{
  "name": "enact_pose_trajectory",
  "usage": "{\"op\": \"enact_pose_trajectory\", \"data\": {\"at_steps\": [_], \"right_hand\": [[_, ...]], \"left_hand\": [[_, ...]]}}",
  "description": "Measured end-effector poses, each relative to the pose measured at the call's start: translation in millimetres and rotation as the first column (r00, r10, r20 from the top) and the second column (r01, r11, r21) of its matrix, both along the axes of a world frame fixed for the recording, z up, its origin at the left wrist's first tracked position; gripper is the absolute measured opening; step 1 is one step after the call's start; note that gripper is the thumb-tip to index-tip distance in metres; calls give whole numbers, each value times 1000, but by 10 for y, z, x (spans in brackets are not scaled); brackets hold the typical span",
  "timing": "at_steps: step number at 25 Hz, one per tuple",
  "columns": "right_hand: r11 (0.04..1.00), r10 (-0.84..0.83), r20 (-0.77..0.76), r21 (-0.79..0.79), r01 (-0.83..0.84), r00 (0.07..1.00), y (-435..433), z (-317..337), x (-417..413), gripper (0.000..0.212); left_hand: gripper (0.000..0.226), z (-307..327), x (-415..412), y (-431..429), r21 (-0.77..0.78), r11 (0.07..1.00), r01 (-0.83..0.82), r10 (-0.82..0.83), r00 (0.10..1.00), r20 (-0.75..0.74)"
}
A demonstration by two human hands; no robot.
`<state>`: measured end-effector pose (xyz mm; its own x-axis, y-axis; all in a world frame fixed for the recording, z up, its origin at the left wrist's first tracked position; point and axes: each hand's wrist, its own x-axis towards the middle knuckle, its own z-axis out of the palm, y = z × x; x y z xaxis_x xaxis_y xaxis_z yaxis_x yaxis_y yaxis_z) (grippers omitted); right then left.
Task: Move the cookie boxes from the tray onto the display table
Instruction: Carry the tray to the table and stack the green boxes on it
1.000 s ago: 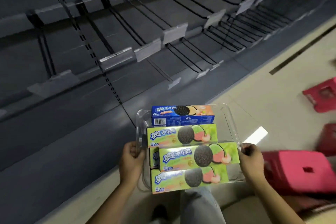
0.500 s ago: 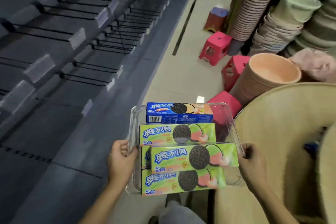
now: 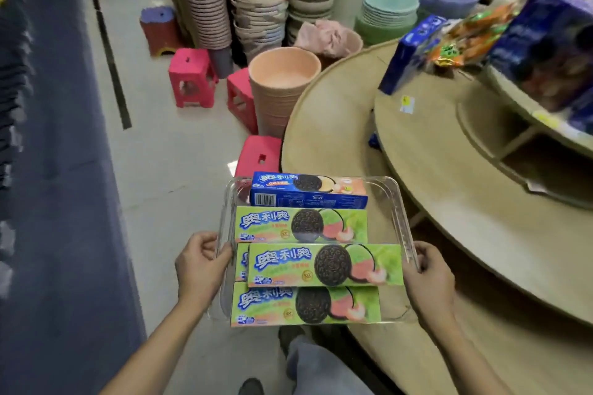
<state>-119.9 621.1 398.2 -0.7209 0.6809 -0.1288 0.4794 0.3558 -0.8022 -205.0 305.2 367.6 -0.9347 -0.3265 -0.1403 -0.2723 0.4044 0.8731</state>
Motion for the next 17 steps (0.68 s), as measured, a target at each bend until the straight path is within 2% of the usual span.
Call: {"op": "enact_pose_trajectory", "data": {"at_steps": [4, 8, 12, 17], "right_hand": [[964, -266, -16, -28, 266, 964, -150, -260, 669, 22], [898, -440, -1, -15, 440, 898, -262, -406, 1087, 19], [797, -604, 16, -22, 604, 797, -287, -587, 1175, 19], [723, -689, 34, -27, 690, 724, -202, -694, 909, 20]], "left_hand": [[20, -26, -78, 165, -37, 960, 276, -276, 961, 20], [16, -158, -197, 380, -63, 889, 453, -450, 891, 52], [16, -279, -435, 709, -65, 813, 578, -575, 815, 69], [16, -399, -945, 1108, -142, 685, 715, -712, 698, 82]]}}
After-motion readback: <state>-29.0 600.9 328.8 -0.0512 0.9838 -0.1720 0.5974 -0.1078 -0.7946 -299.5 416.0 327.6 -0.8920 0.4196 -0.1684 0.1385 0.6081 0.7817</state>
